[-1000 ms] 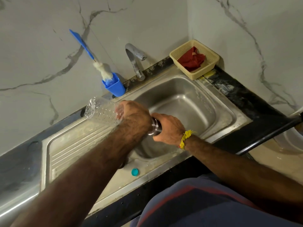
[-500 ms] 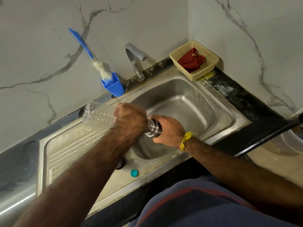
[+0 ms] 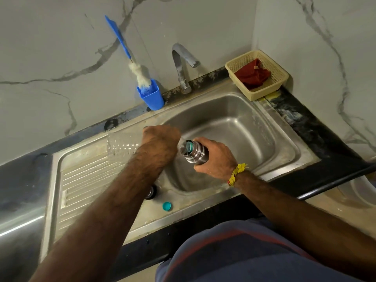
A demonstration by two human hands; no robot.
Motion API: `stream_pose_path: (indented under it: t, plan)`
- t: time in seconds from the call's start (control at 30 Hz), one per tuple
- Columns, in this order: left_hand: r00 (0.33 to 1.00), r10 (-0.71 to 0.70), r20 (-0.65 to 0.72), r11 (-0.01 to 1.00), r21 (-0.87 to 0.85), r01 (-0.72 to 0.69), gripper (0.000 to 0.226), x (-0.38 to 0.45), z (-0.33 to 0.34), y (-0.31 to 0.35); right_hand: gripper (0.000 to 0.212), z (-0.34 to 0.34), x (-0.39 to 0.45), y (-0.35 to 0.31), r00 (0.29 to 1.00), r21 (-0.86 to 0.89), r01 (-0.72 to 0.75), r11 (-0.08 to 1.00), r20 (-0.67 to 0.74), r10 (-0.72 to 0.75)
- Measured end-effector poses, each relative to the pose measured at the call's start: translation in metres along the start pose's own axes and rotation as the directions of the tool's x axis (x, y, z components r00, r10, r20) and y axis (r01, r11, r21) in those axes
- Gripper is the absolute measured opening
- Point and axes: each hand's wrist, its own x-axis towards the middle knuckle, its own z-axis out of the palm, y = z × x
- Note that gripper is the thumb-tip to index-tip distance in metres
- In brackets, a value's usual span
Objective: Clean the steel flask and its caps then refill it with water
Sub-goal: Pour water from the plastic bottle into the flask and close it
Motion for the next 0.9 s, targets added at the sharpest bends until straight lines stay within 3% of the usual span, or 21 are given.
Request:
stream_pose_path:
  t: [0.1, 0.2, 0.37, 0.53, 0.67, 0.77, 0.9]
  plan:
    - [0.989, -0.010, -0.144, 0.996, -0.090, -0.003, 0.063, -0.011, 0.013, -0.011, 0.073, -0.005, 0.000, -0.002, 0.999, 0.042, -0.006, 0.999, -0.041, 0.008]
    - [0.967, -0.057, -0.249, 0.956, -0.292, -0.019, 0.066, -0.014, 0.022, -0.021, 0.075, -0.012, 0.005, -0.010, 0.995, 0.123, -0.011, 0.992, -0.094, 0.023]
    - [0.914, -0.220, -0.342, 0.696, -0.711, -0.098, 0.071, -0.014, 0.043, -0.034, 0.078, -0.014, 0.024, -0.029, 0.990, 0.270, -0.002, 0.963, -0.135, 0.040]
    - [0.858, -0.350, -0.375, 0.536, -0.832, -0.145, 0.085, -0.012, 0.075, -0.035, 0.079, -0.001, 0.032, -0.039, 0.988, 0.325, -0.040, 0.945, -0.129, 0.087]
    - [0.719, -0.573, -0.394, 0.318, -0.915, -0.249, 0.079, -0.023, 0.089, -0.037, 0.072, 0.003, 0.033, -0.041, 0.971, 0.478, -0.079, 0.875, -0.162, 0.176]
    - [0.629, -0.695, -0.347, 0.188, -0.933, -0.307, 0.073, -0.033, 0.097, -0.041, 0.071, 0.007, 0.029, -0.040, 0.968, 0.476, -0.087, 0.875, -0.167, 0.188]
    - [0.587, -0.778, -0.223, 0.005, -0.937, -0.349, 0.078, -0.037, 0.122, -0.045, 0.072, 0.016, 0.023, -0.042, 0.969, 0.447, -0.107, 0.888, -0.154, 0.194]
